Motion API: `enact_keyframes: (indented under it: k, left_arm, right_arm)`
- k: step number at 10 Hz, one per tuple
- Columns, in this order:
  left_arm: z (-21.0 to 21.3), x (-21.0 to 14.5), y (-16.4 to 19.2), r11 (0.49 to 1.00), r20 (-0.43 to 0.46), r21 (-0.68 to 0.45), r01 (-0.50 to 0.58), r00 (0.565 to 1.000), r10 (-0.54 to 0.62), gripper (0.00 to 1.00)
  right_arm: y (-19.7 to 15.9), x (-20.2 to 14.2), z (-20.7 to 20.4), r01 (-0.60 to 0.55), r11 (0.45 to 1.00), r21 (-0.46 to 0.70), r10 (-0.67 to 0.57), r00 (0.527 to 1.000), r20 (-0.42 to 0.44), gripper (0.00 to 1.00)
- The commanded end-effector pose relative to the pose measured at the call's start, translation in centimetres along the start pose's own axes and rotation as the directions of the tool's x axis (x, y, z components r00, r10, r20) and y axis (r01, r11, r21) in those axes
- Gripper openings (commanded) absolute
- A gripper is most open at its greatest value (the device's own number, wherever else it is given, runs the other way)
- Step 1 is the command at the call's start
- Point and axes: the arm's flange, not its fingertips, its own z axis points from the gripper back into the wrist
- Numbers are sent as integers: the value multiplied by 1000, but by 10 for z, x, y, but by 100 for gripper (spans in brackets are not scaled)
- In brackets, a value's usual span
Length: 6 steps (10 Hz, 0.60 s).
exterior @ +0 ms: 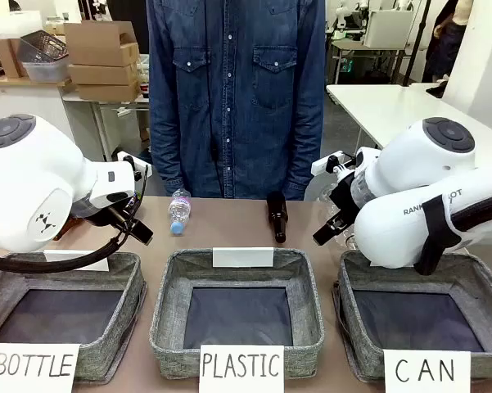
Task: Sort the can waste into the basket.
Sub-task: Pick up the can waste from the table and place it in the right Fabric basket.
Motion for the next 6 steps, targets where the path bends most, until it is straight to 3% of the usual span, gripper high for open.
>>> enact_keyframes:
  k: [1, 6]
  left_arm:
    - [0, 0, 0, 1000, 0, 0, 0, 1000, 0, 100]
    - [0, 0, 0, 1000, 0, 0, 0, 1000, 0, 100]
  right_arm:
    - [0, 0, 0, 0, 1000, 0, 0, 1000, 0, 100]
    - [0, 0, 0, 0, 1000, 0, 0, 1000, 0, 100]
